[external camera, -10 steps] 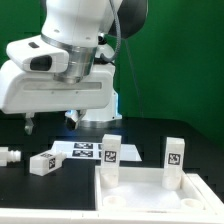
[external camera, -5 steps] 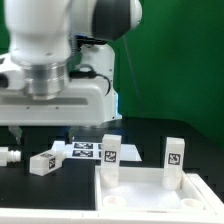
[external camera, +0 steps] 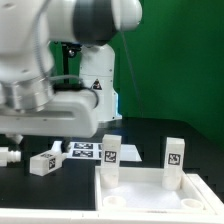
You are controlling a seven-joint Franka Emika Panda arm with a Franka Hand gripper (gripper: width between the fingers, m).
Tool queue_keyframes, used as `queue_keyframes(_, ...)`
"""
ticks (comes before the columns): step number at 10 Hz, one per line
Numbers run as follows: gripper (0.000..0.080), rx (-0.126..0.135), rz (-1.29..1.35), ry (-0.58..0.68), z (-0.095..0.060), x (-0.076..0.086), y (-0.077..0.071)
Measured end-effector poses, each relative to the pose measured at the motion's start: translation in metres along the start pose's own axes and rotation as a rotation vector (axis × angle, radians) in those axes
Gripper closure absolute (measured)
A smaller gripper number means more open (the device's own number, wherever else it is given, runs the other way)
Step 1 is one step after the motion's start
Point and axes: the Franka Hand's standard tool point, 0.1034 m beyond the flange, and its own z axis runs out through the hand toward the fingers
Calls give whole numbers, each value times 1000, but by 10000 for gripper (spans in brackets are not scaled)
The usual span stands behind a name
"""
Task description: Assemble square table
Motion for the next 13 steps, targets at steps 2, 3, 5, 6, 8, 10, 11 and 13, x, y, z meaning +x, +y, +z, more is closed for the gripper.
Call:
queue_keyframes(2, 151, 59, 72, -177, 4, -6, 11)
queue_keyframes(3, 151, 87, 98, -307, 4, -4, 15)
queue_keyframes(5, 151, 93, 90, -460, 5, 1, 16)
queue_keyframes(6, 151, 96, 87, -542, 8, -2, 16)
queue_keyframes(8, 151, 171, 220, -671, 20, -11, 14)
queue_keyframes(10, 151, 187, 263, -702, 28, -16, 15)
queue_keyframes(11, 151, 184, 260, -699, 30, -17, 13)
queue_keyframes(13, 151, 184, 260, -701, 31, -17, 13)
